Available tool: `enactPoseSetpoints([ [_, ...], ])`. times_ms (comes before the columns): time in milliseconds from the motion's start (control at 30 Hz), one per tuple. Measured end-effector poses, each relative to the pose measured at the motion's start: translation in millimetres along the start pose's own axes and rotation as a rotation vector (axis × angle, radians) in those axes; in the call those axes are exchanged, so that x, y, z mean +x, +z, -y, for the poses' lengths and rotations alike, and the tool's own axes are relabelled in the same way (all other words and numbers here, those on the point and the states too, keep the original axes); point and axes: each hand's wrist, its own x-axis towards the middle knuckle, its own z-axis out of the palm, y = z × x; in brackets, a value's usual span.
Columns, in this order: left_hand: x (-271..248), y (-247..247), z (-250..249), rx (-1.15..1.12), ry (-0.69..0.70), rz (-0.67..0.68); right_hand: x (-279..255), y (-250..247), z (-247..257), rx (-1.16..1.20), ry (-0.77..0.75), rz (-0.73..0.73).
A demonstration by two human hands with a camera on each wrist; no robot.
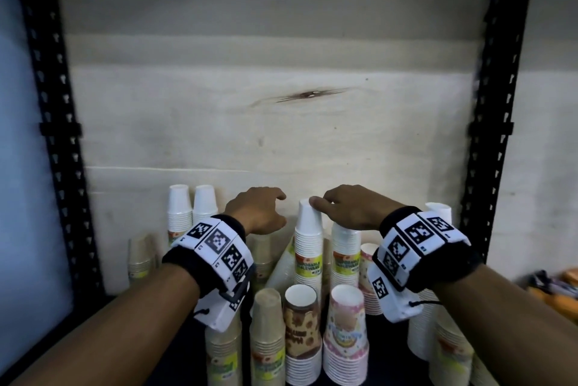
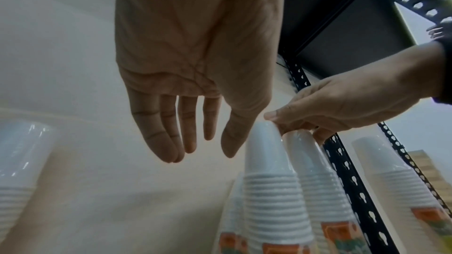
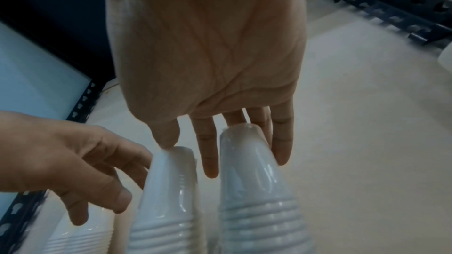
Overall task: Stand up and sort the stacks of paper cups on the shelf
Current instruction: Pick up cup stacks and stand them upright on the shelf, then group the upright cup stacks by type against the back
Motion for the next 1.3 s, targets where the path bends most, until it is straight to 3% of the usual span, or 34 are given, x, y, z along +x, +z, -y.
enactPoseSetpoints([
  [300,1.7,-1.3,-18.3,-0.250,0.201,0.055,-0.7,3.0,-8.8,0.039,0.034,-0.029],
  [433,0.7,6.3,-20.5,-0.290,0.239,0.020,-1.7,6.2,-14.1,0.078,0.019,-0.040],
  [1000,7.9,13.2,-10.0,-0.320,0.194,-0.015,-3.5,13.4,-30.7,0.225,0.116,0.059],
  [1300,7.2,1.3,-3.9,-0.381,0.190,-0.061,-2.0,6.2,-25.3,0.254,0.108,0.029],
])
